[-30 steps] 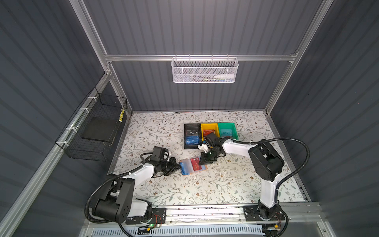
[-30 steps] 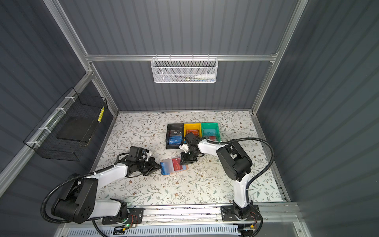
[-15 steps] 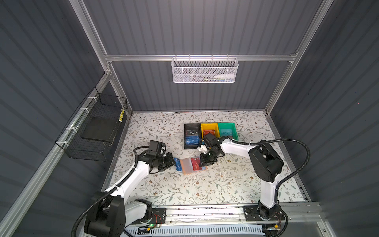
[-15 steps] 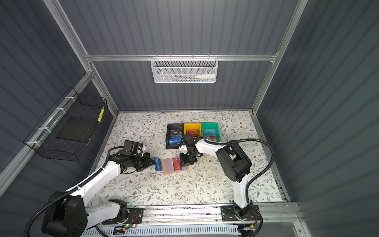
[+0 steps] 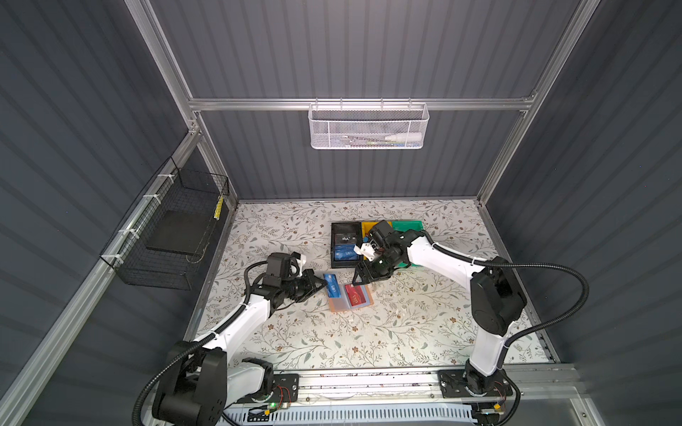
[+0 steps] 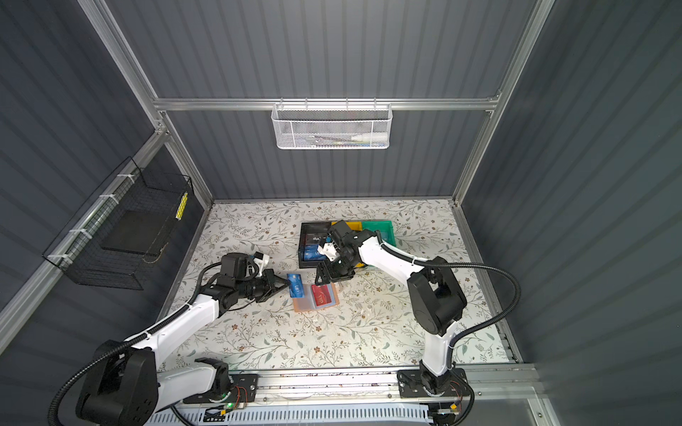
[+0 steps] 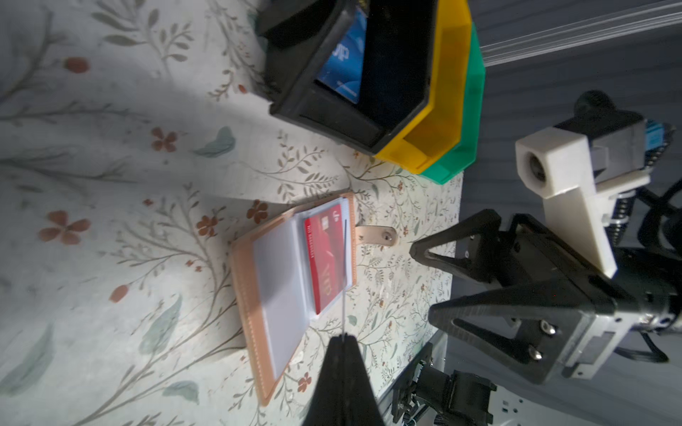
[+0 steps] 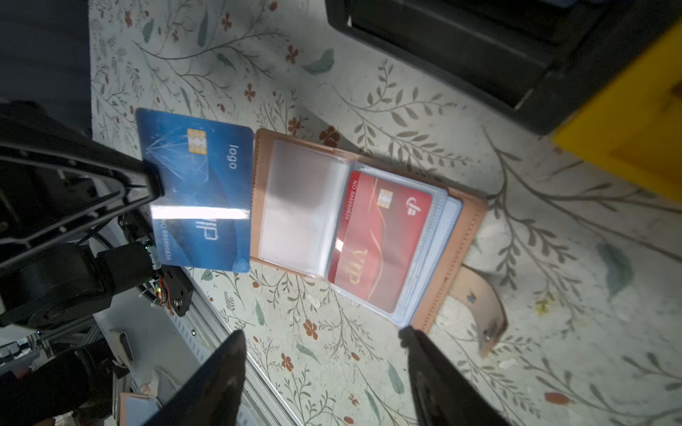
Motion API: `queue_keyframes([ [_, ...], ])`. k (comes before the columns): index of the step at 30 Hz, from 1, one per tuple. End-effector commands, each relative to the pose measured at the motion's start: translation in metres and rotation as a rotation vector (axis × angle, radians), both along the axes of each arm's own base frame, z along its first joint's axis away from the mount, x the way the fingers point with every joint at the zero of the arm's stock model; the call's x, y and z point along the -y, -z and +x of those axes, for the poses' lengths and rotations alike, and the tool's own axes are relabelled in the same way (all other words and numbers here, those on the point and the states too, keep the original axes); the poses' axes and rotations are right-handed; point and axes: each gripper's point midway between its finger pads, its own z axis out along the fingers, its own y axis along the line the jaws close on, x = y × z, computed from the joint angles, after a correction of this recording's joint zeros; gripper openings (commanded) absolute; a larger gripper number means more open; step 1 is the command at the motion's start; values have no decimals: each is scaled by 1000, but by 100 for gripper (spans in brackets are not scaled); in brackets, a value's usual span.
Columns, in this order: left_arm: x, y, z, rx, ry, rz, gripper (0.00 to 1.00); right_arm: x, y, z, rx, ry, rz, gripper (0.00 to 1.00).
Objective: Take the credit cards out of the card holder
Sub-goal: Place the credit card in the storage box.
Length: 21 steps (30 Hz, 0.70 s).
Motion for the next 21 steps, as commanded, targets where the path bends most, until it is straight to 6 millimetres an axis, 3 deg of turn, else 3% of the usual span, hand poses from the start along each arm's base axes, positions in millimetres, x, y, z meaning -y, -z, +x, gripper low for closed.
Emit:
queue_keyframes([
  [1, 16, -38, 8, 128, 60, -130, 0, 1, -17, -5, -60, -38, 87, 73],
  [5, 23, -52, 10, 189, 73, -212, 0, -6, -28, -3, -104, -61, 178, 73],
  [14, 52, -43, 7, 236, 98, -236, 0, -28, -39, -5, -170, -89, 329, 70],
  [21, 59, -35, 10, 225, 85, -258, 0, -33, -40, -4, -171, -89, 354, 58],
])
